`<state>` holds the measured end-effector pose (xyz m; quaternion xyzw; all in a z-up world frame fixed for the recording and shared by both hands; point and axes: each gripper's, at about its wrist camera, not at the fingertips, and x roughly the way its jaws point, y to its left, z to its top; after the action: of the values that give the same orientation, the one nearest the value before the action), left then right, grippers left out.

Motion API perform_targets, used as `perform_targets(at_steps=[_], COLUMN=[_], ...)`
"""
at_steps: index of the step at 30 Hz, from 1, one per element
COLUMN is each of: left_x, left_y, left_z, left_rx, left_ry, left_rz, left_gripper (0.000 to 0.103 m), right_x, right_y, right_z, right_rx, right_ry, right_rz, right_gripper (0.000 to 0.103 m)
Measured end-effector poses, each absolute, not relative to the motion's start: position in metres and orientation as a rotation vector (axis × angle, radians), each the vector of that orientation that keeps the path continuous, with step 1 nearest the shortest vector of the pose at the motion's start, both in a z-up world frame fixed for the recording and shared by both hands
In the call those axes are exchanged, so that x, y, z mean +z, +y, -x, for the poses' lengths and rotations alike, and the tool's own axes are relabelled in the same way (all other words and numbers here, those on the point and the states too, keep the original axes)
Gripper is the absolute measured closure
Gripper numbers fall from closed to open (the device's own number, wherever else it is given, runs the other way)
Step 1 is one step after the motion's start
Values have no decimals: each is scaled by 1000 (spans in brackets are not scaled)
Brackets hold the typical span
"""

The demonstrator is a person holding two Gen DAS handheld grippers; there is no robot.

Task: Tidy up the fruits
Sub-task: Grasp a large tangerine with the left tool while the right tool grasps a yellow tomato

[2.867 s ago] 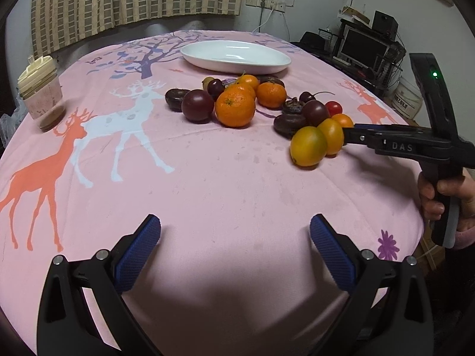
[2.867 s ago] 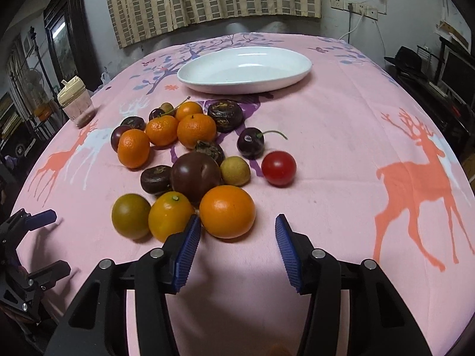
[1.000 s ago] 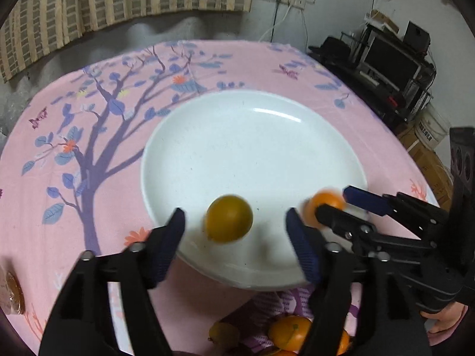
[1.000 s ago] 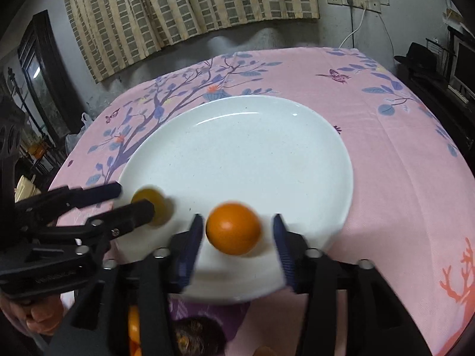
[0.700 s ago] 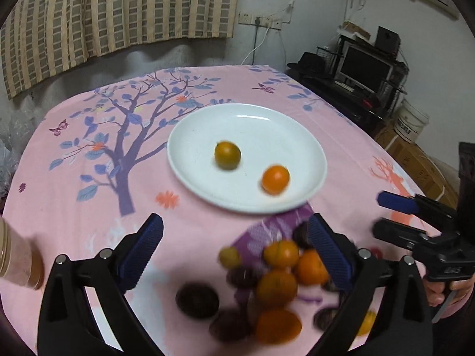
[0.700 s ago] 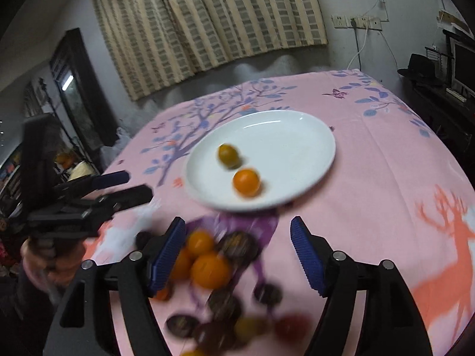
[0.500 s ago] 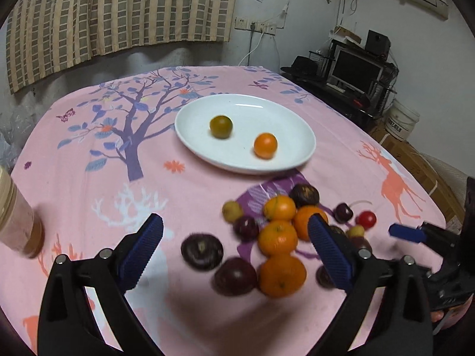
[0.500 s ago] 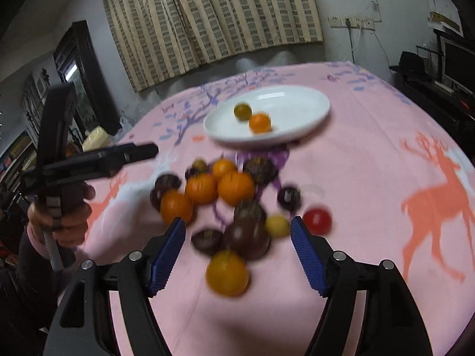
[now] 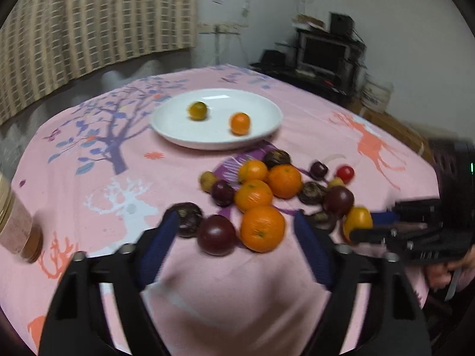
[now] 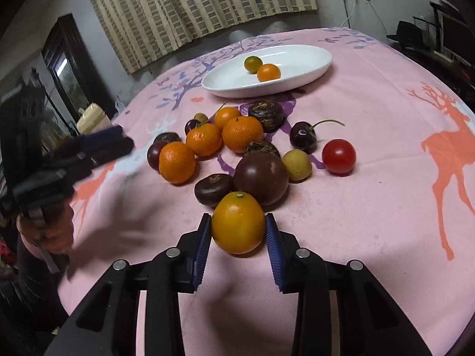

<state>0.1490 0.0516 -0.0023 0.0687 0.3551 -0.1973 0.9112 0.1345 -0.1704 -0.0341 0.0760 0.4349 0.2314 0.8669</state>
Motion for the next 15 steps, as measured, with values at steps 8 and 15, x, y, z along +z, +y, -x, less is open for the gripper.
perform_targets(at_steps=[8,15], left_x=[-25,-33], left_y=[20,8], left_z=[-155,-158], left_rx=[-434,-421], left_ry=[766,764], left_rz=[-282,-363], left_gripper=[50,50], right_x=[-34,-37], right_y=[-173,-181], right_z=[-136,-138], right_rx=[513,528], right_ry=[901,919], right_rz=[-192,-249], right_gripper=[67,67])
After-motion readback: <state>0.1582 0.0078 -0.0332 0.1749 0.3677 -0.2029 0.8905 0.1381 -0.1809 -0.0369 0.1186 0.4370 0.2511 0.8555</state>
